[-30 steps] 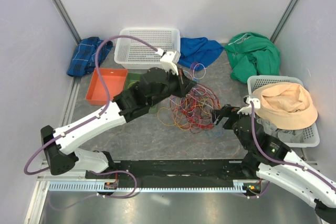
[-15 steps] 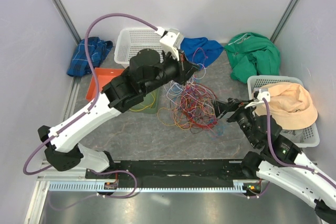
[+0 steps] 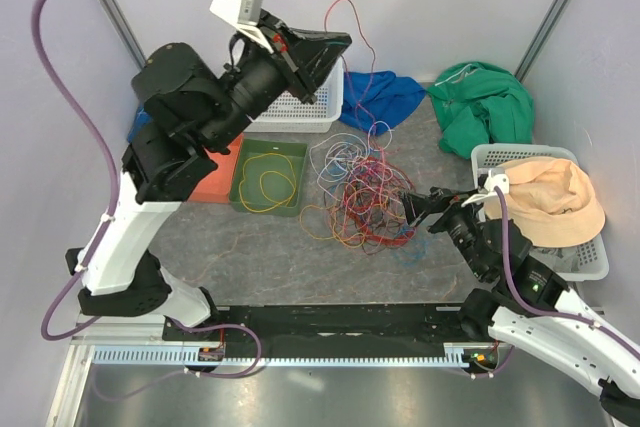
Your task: Untangle the cables
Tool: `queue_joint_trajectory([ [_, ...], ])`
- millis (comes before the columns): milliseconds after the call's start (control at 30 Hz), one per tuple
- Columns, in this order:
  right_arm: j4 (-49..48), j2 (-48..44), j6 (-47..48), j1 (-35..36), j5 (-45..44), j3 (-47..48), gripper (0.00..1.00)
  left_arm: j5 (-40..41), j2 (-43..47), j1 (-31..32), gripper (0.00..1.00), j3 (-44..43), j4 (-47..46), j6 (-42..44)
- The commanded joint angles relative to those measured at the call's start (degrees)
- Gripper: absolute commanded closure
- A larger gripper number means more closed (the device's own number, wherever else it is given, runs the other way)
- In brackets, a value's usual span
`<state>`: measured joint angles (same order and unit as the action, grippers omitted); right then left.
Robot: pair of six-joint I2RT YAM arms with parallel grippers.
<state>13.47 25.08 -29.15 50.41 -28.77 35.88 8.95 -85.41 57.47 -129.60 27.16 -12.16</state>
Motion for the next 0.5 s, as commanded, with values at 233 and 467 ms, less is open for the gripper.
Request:
queue_joint_trajectory([
  [233, -9.95, 2.25, 0.14, -0.05, 12.14, -2.04, 0.03, 2.12, -1.60, 0.01, 0.98, 2.33, 0.35, 4.43],
  [467, -17.95, 12.61, 1.63, -0.05, 13.66, -0.11, 0.03, 1.25, -2.83, 0.09, 0.98, 1.98, 0.35, 3.90],
])
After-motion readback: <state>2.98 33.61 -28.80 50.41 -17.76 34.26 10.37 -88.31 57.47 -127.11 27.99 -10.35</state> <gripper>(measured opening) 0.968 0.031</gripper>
